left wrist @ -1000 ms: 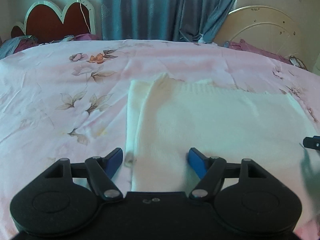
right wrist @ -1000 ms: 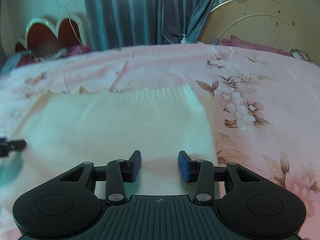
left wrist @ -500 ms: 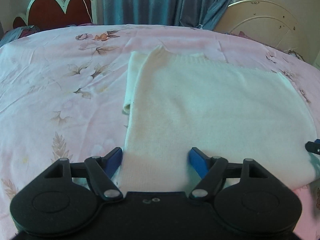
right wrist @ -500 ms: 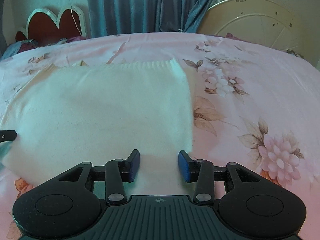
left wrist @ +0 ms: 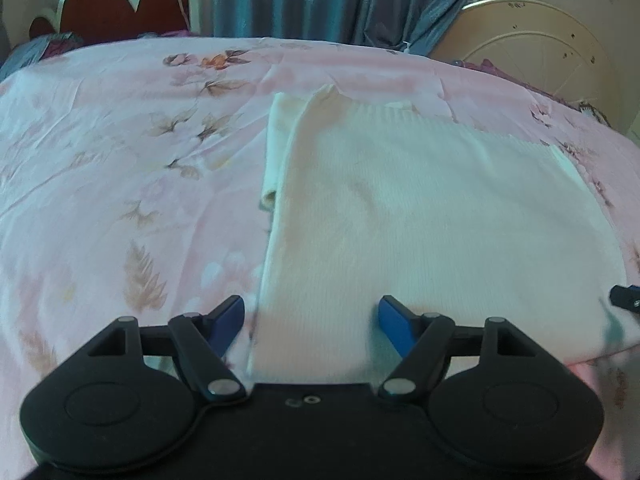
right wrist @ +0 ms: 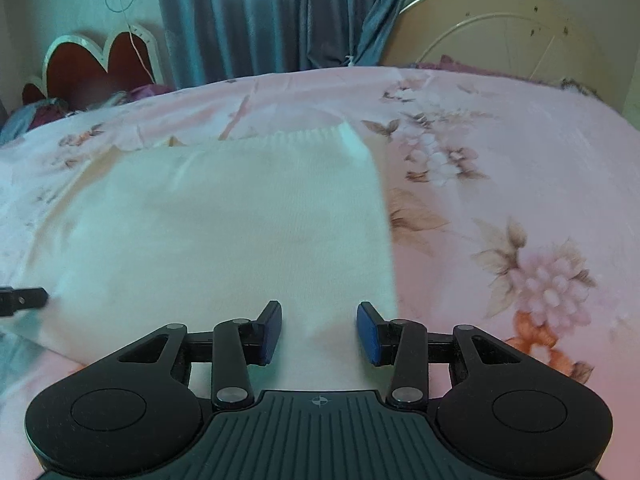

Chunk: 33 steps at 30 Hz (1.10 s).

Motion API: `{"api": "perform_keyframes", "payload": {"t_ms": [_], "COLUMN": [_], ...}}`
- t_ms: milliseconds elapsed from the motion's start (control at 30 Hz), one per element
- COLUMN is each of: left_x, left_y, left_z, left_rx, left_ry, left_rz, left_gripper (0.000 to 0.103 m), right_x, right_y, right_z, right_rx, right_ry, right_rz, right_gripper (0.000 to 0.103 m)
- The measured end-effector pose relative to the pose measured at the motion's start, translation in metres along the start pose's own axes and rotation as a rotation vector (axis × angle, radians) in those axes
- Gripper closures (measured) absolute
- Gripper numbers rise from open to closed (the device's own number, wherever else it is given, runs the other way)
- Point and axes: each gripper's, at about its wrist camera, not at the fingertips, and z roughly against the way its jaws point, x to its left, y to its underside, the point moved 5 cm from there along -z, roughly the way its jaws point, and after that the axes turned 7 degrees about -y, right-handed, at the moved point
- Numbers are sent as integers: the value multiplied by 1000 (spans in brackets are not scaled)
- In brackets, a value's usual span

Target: Fold small clothes

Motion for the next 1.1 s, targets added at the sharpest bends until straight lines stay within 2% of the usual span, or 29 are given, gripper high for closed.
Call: {"api": "perform_keyframes", "payload": {"t_ms": [167, 367, 433, 533, 633, 800, 867, 900, 933, 1033, 1067, 1100], "left_x": [8, 28, 30, 29, 24, 20, 18, 17, 16, 13, 14, 16], "left_y": [11, 37, 44, 51, 47, 26, 16, 12, 7, -1, -3, -3], "left_z": [13, 26, 29, 26, 13, -14, -24, -28, -33, -41, -42, -45], "left_rx": [52, 144, 168, 194, 175, 76, 19, -2, -26, -74, -88, -95], "left_ry": [76, 258, 311, 391, 435, 485, 484, 482, 479, 486, 486, 481], "left_rz": [61, 299, 353, 443, 495, 601, 625, 631, 643, 685, 700, 721], "left_gripper": [30, 30, 30, 30, 31, 31, 32, 32, 32, 33, 39, 51], "right_x": [20, 40, 46, 56, 62, 73, 77, 79, 80, 86, 88, 90], "right_y": [-3, -11, -13, -16, -19, -26, -32, -37, -41, -55, -58, -61], "right_z": [2, 4, 6, 5, -3, -23, -34, -41, -48, -66, -72, -77], "right_rx": [-6, -25, -43, -58, -53, -39, -41, -39, -37, -47, -49, -52], "right_ry": [-34, -68, -77, -84, -94, -102, -100, -103, -110, -102, -103, -99], "right_rz": [-26, -32, -30, -7, -4, 22, 33, 33, 32, 34, 37, 42], "right_gripper": [61, 59, 30, 28, 28, 29, 36, 47, 50, 50, 50, 50]}}
